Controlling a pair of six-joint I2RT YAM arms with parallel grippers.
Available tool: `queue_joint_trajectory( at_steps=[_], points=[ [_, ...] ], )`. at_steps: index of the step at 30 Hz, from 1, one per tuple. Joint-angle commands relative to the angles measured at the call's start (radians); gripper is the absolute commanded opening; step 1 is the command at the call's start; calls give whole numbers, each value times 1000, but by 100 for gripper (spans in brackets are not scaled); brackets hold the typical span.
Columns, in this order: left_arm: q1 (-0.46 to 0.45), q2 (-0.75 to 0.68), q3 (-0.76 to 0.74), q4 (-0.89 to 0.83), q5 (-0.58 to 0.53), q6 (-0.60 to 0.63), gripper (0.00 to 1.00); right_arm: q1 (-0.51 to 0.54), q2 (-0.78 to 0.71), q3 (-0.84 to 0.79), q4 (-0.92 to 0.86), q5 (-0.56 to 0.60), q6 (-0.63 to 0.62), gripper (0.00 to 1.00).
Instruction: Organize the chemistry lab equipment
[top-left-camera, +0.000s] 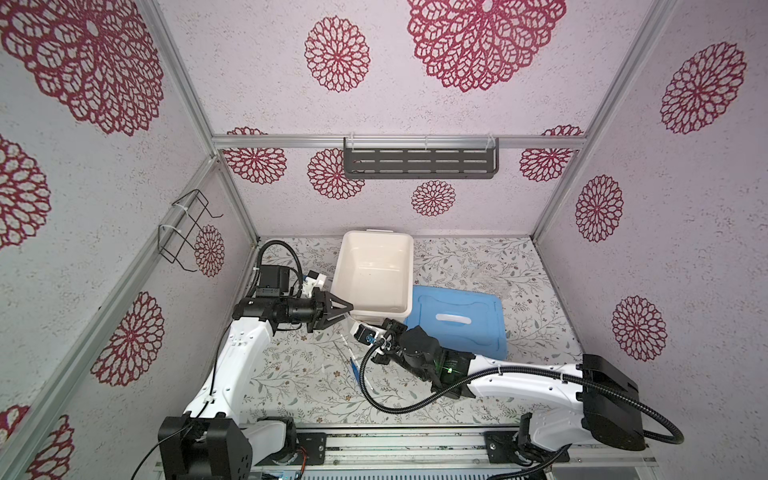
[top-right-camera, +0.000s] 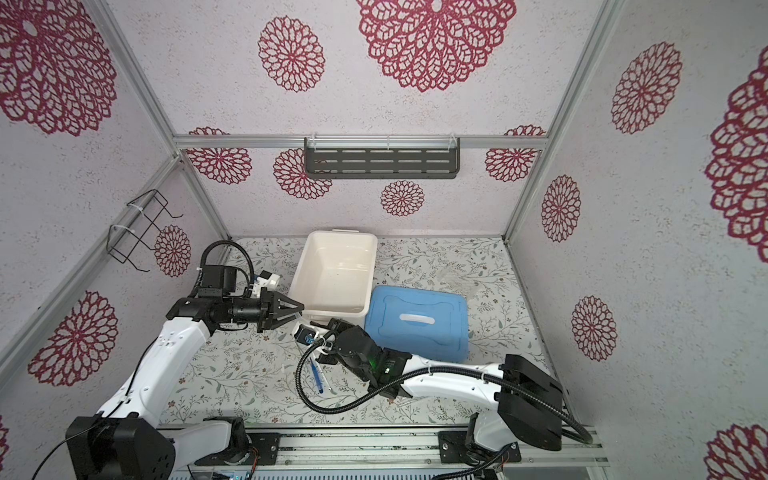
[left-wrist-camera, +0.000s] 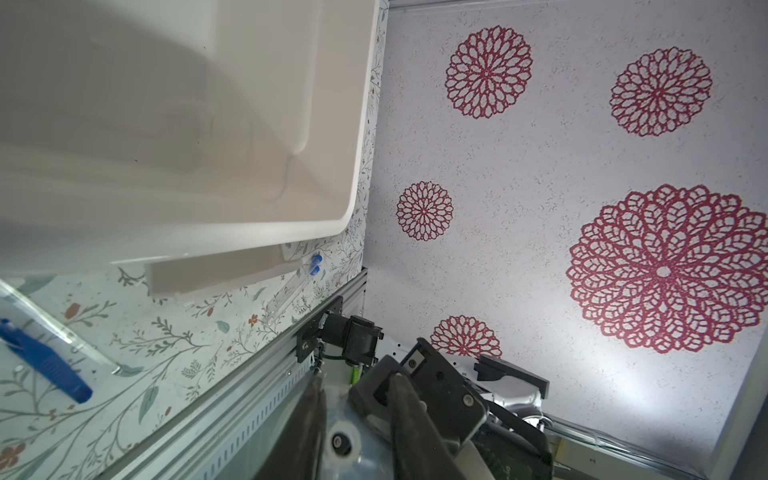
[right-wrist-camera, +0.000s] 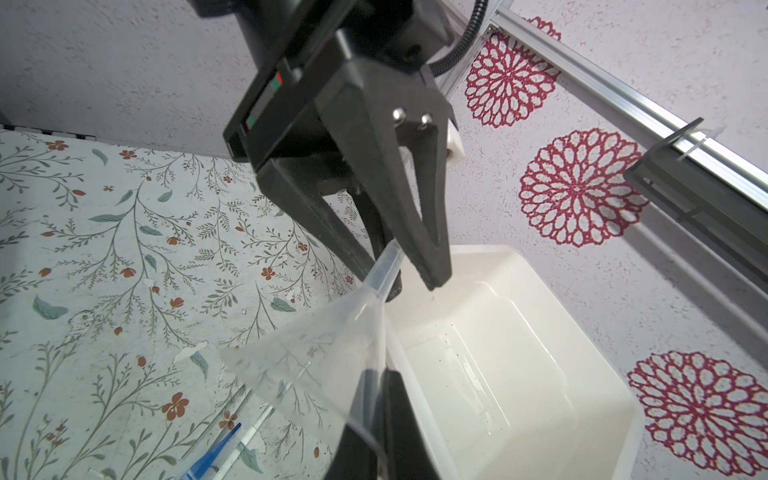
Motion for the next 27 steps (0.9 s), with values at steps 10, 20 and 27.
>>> queue_joint_trajectory(
  at_steps=[10, 20, 27],
  points=[
    [-16, -4, 35, -34, -6, 41, 22, -7, -1, 33, -2, 30, 47, 7],
    [-16, 3, 78, -27, -34, 40, 0, -6, -13, 14, 15, 32, 44, 25],
    [-44, 5, 202, 8, -270, 63, 0, -6, -155, -78, 21, 19, 49, 43]
  ],
)
